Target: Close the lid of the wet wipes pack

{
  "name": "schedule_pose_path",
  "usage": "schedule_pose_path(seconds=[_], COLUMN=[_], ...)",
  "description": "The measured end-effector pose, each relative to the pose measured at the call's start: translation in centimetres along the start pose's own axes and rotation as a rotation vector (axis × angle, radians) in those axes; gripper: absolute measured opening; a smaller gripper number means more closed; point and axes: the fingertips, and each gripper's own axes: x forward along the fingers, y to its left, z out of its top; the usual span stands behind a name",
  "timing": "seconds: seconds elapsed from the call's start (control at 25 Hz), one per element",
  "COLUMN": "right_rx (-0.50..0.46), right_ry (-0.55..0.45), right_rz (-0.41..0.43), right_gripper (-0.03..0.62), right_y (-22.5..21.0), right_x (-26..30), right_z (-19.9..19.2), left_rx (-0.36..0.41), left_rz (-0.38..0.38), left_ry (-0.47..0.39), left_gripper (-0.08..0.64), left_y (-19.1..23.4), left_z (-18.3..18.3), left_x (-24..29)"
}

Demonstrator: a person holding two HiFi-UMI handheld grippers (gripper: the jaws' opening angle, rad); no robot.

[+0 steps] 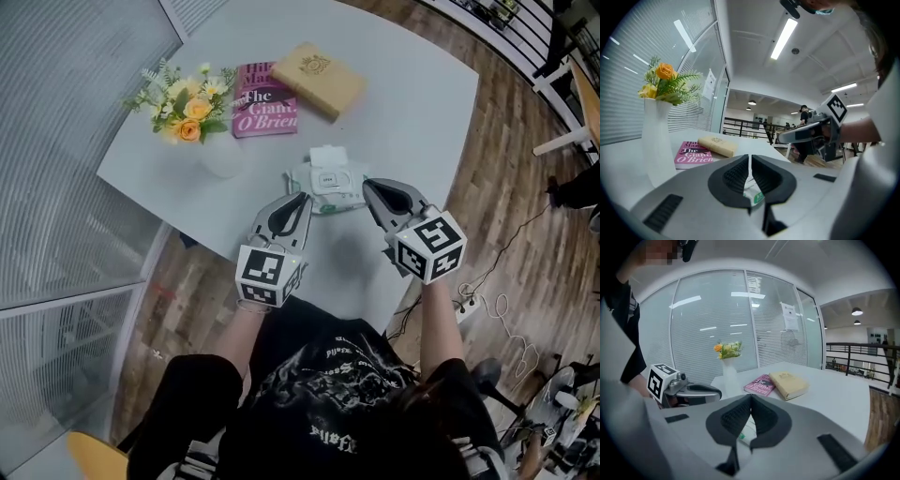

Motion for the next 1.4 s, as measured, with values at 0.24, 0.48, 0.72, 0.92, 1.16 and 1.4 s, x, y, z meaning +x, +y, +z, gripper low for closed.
schedule_pose_path(seconds=[0.24,0.48,0.72,0.92,1.16,1.4], right_rx=[-0.06,-0.077,-0.023,0.051,0.134,0.215], right_ry=[0.089,0.177,0.26,0.328,0.433,0.5], right_rz=[0.024,0.013,0.056,0.089,0.158,0.289], right_gripper=[0.0,0.012,0.014,0.015,0.037,0.093], right_y=[-2.2,-5.4,-7.9,-10.0,-11.3,-10.6], right_x=[3.4,7.0,10.2,12.9,15.3,16.4], right_z=[0.6,0.2,-1.0,-3.0,-6.1,-7.9], left_rx=[0.008,-0.007,-0.042,-0.077,-0.119,-0.133], left_rz=[-0.014,0.0,0.021,0.032,0.045,0.056], left_ry=[0.049,0.07,0.132,0.189,0.219,0.276], left_gripper=[0.021,0.021,0.021,0.021,0.021,0.021], left_y=[0.6,2.5,4.1,5.2,6.2,6.6], left_z=[-0.9,-1.4,-2.9,-4.8,-6.5,-8.9], left_x=[1.7,3.6,5.7,7.3,8.3,8.6])
